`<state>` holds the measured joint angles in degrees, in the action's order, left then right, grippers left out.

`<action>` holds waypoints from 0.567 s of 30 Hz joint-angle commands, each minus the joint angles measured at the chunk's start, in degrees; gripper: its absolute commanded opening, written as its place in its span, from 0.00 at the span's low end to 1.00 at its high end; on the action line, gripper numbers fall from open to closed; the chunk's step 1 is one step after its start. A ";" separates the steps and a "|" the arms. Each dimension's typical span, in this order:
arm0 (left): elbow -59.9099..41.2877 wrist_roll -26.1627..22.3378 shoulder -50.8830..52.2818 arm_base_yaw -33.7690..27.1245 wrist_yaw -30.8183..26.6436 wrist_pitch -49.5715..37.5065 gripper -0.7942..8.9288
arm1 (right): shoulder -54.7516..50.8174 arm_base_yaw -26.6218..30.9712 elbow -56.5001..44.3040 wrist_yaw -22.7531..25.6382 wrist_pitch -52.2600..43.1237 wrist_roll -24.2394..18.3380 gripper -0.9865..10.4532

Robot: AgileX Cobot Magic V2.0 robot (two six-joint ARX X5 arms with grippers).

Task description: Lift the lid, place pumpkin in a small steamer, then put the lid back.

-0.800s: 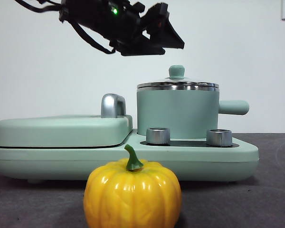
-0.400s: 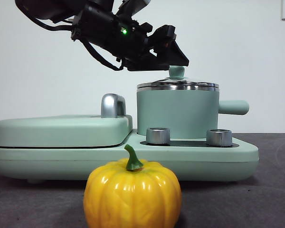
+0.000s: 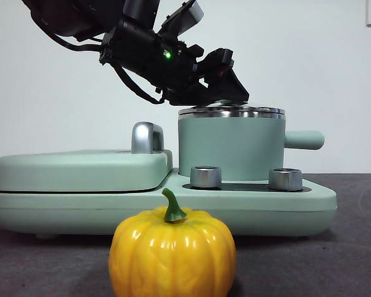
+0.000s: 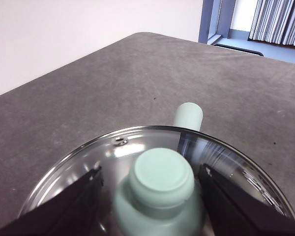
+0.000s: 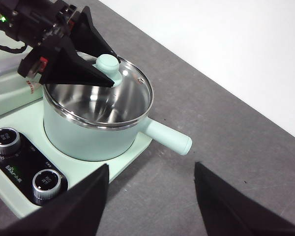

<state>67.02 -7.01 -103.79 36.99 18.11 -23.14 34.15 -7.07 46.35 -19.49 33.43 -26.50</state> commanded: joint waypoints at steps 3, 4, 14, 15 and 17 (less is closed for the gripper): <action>1.07 0.26 -1.09 0.52 -0.11 -0.57 0.27 | 0.24 -0.15 1.07 0.00 -0.33 1.03 0.33; 1.07 0.24 -1.09 0.52 -0.11 -0.55 0.22 | 0.24 -0.15 1.07 0.00 -0.33 1.03 0.33; 1.07 0.26 -1.01 0.52 -0.11 -0.72 0.09 | 0.24 -0.15 1.07 0.00 -0.31 1.03 0.33; 1.07 0.26 -0.87 0.52 -0.11 -0.70 0.09 | 0.24 -0.15 1.07 0.00 -0.31 1.03 0.33; 1.07 0.24 -0.61 0.52 -0.13 -0.79 0.09 | 0.24 -0.15 1.07 0.00 -0.31 1.03 0.33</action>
<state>67.11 -7.49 -103.77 37.21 18.26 -23.70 34.15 -7.07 46.35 -19.49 33.45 -26.50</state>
